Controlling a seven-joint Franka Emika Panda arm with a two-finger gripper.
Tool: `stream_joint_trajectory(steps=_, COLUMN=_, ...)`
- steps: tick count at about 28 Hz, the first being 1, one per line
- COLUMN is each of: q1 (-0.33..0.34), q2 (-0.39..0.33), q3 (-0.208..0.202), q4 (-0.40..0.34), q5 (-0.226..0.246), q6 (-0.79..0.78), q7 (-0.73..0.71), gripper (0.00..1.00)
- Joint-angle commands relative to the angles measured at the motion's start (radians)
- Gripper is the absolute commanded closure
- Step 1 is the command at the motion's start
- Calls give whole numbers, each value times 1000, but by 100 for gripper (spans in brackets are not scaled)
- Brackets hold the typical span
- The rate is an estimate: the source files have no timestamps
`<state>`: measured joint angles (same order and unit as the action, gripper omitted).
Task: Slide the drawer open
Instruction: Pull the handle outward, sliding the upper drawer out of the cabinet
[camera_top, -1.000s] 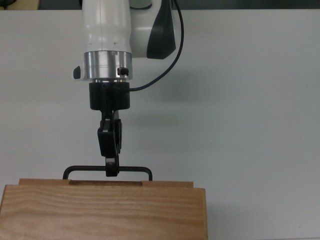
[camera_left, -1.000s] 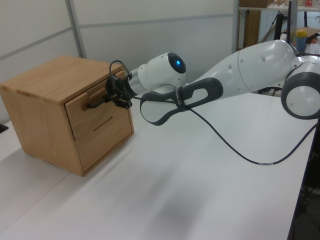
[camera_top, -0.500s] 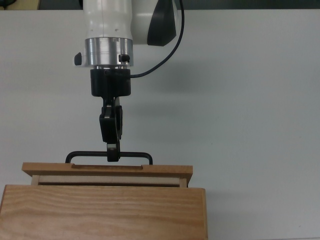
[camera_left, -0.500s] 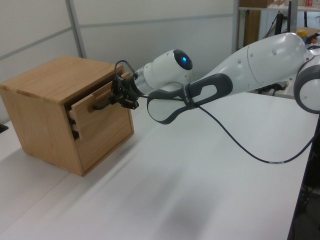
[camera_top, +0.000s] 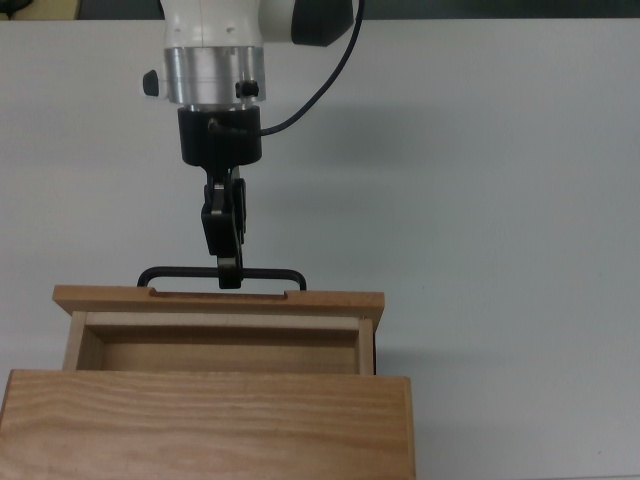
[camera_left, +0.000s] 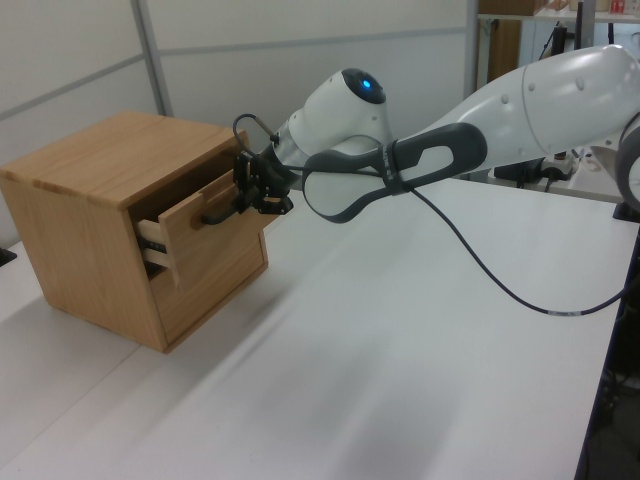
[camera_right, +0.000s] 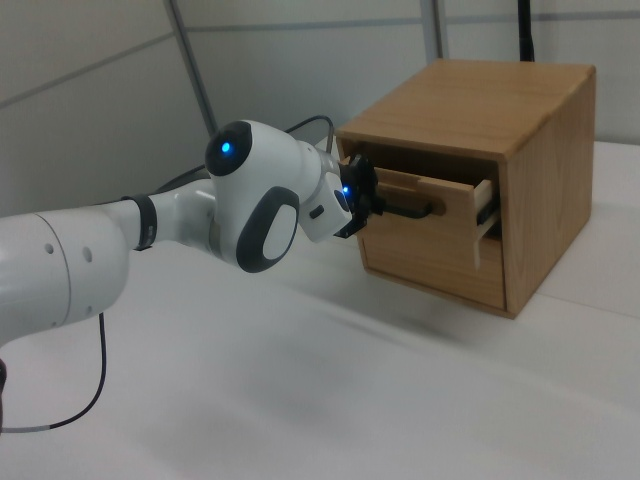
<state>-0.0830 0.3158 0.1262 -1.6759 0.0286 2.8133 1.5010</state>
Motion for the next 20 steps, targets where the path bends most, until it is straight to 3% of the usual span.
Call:
stream_joint_trajectory(steps=1, q1=6, q2=-64, q3=-7, q4=-74, q5=22, q6=-103, q7=-2, gripper=100)
stream_joint_trajectory(steps=20, q1=-6, q2=-168, q3=-8, q4=-91, q5=21, q6=-419, q7=-1, gripper=100)
